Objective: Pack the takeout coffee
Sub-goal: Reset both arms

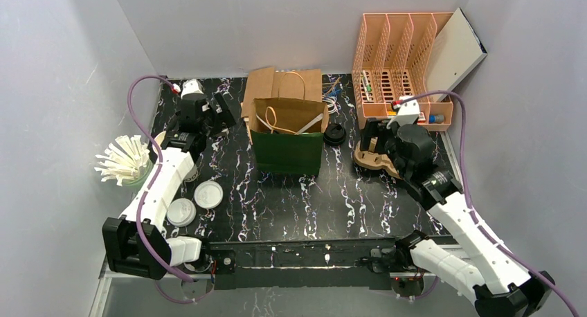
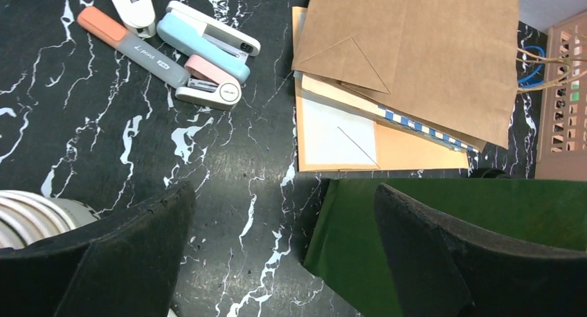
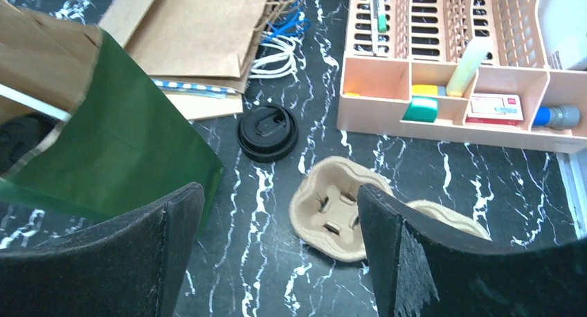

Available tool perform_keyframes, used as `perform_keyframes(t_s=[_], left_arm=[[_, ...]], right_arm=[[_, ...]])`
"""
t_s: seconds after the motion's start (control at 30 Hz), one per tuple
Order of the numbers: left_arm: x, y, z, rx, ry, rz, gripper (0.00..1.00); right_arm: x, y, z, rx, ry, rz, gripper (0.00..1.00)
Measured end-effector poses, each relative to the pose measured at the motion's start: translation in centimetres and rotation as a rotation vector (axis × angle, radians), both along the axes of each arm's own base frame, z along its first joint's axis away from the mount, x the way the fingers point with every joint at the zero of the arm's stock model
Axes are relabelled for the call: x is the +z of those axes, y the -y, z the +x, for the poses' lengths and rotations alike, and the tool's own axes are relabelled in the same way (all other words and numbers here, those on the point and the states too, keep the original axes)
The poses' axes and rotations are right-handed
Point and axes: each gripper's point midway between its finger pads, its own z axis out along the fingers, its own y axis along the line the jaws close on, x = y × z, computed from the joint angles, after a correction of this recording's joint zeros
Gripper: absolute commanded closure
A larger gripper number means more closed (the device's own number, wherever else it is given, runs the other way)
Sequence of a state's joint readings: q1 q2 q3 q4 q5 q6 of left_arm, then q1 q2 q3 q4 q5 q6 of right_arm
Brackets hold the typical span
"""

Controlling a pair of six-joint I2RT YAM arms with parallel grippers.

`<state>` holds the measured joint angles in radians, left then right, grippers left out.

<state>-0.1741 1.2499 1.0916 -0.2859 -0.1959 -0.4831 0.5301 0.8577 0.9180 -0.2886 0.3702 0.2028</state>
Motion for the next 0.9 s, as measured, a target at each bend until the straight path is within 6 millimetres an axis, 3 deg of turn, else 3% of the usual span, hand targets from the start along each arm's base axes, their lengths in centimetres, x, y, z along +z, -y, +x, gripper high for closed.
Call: perform_keyframes(t_s=[0.17,0.33,0.53,0.73,0.9], left_arm=[[-1.4,0.6,-0.4,-0.056,0.043,0.007,0.02],[-4.5,2.1,-1.1,-0.130,0.044,0.052,0.02],[-8.1,3.5,-2.2,-0.191,0.047,0.138,0.02],[-11.8,2.0,-4.1,-0.209,0.077,0.265,0.02],[-11.9,1.2,-3.1,-0.183,0.148,0.329,0.02]], right_arm=[[-3.1,1.7,0.0,-0.040,0.008,-0.027,0.09],[-7.3,3.9,1.5,-0.117,-0.058,-0.023,0.10],[-9.3,6.3,2.8,-0.175,-0.071,0.010,0.08],[-10.1,5.9,4.0,-0.146,0.000,0.015,0.10],[-12.7,6.3,5.3,-0.153,-0.010,-0.027,0.10]])
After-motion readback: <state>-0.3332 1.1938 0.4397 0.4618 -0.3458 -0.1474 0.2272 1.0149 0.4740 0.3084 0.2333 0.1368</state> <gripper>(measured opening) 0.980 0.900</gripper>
